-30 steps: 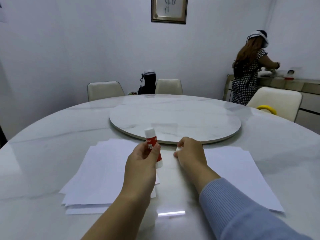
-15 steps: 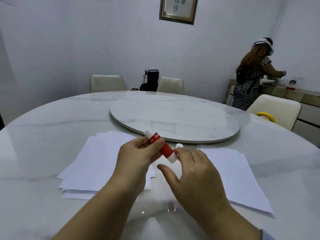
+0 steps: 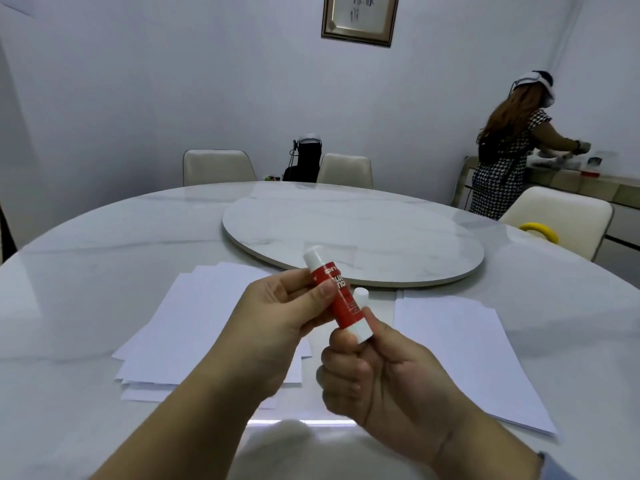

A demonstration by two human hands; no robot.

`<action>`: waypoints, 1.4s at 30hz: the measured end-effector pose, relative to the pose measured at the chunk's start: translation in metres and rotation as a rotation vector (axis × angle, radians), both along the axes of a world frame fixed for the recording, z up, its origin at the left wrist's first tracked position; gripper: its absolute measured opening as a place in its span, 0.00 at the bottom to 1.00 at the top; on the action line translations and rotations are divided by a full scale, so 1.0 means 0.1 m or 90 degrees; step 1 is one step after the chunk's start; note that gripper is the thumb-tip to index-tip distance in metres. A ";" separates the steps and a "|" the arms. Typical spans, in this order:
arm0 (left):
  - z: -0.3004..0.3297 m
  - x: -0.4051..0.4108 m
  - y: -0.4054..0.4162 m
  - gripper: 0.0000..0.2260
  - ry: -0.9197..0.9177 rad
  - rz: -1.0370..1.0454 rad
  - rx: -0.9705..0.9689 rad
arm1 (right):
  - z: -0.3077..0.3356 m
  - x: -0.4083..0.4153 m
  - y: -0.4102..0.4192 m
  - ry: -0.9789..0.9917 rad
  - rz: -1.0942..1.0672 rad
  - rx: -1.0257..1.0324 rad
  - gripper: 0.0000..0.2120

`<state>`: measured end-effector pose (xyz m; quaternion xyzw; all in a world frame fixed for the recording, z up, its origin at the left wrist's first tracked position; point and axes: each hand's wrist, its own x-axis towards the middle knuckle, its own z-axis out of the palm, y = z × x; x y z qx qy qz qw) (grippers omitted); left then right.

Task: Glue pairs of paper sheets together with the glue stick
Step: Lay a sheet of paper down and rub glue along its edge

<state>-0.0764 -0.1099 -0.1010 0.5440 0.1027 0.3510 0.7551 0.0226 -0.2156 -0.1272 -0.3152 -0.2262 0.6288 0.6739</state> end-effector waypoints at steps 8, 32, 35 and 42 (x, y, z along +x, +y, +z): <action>-0.05 0.05 -0.06 0.12 0.046 0.125 -0.005 | -0.08 -0.07 0.00 -1.238 -0.528 -0.062 0.24; -0.02 0.07 -0.04 0.11 -0.045 -0.005 -0.007 | 0.02 -0.21 -0.02 -0.384 -0.294 0.016 0.23; -0.04 0.07 0.00 0.13 -0.032 0.019 0.025 | 0.06 -0.22 0.02 -0.082 -0.130 -0.011 0.26; -0.09 0.16 -0.04 0.04 0.097 0.151 0.215 | 0.03 -0.05 0.15 -0.016 -0.279 -0.045 0.22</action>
